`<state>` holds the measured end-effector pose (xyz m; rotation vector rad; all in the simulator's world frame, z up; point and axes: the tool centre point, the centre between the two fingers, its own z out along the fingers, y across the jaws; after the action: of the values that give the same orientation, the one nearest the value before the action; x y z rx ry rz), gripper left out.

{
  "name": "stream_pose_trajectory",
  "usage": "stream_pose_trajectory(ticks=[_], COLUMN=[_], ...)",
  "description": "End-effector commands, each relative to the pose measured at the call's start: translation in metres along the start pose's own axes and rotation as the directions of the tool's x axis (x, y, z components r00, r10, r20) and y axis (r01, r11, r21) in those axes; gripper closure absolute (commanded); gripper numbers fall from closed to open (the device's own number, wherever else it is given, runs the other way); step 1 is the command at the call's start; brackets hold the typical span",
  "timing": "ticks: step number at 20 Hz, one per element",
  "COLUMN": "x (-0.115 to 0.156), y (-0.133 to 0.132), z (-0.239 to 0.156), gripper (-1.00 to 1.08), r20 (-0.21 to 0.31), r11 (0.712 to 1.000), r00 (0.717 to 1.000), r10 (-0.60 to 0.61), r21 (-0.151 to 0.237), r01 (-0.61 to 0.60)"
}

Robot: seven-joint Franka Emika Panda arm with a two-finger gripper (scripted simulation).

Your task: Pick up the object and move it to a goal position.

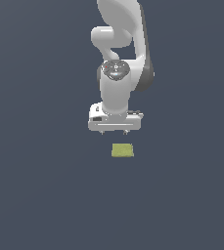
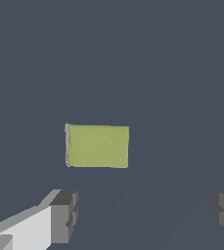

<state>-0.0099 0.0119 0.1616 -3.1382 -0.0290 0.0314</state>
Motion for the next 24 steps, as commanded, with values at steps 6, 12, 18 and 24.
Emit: stream_pose_trajectory(ticks=[6, 12, 18, 24], x=[-0.002, -0.005, -0.004, -0.004], y=[0.009, 0.021, 0.020, 0.018], z=[0.002, 0.005, 0.006, 0.011], gripper=[-0.92, -0.92, -0.92, -0.92], r20=[0.011, 0.026, 0.025, 0.025], r11=[1.000, 0.999, 1.000, 0.999], r00=[1.000, 0.999, 0.999, 0.999], r10=[0.017, 0.042, 0.023, -0.046], r21=[0.002, 0.006, 0.005, 0.002], r01=[-0.017, -0.042, -0.023, 0.046])
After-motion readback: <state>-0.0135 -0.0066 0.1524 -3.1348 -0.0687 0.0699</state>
